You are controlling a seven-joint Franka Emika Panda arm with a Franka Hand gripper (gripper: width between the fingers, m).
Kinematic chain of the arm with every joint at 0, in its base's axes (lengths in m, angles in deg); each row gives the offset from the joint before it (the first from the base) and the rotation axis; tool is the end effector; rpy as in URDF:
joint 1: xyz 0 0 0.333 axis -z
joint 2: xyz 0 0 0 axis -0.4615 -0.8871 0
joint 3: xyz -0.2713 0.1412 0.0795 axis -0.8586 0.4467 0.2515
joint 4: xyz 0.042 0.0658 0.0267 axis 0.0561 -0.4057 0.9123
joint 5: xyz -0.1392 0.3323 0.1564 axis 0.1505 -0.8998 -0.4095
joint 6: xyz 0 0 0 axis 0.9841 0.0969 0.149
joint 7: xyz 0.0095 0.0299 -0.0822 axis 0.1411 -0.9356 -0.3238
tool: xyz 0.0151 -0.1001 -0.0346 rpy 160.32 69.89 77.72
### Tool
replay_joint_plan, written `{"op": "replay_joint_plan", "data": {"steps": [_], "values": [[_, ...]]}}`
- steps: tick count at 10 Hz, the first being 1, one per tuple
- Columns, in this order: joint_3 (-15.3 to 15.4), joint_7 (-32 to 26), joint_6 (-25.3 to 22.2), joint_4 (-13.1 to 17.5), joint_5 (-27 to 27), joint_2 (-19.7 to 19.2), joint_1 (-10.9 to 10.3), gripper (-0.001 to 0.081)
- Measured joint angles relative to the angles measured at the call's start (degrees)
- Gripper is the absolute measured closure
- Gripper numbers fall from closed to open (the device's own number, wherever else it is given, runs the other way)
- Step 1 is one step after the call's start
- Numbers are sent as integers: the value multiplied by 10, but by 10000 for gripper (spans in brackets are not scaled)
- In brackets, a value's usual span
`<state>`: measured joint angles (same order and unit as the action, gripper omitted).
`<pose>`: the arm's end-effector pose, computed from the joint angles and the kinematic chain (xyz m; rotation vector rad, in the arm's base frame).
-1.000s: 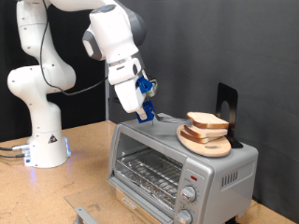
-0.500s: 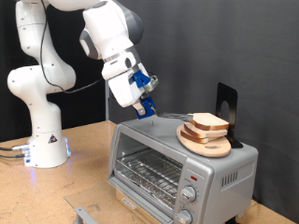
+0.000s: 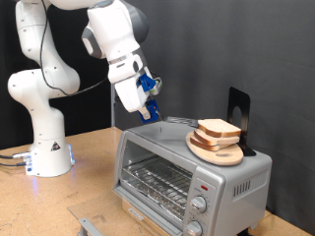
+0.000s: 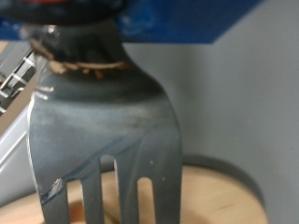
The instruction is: Make a piece of toast with the oven
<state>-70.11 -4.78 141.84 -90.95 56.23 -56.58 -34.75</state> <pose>0.4503 0.0646 0.4382 -2.7866 0.0434 -0.3297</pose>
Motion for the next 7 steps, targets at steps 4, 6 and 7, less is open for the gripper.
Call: {"op": "replay_joint_plan", "data": {"steps": [4,6,7], "values": [[7,0,5,-2,4,1,0,381],[10,0,45,-9,-8,5,-2,381],[11,0,64,-14,-21,11,-5,381]]}}
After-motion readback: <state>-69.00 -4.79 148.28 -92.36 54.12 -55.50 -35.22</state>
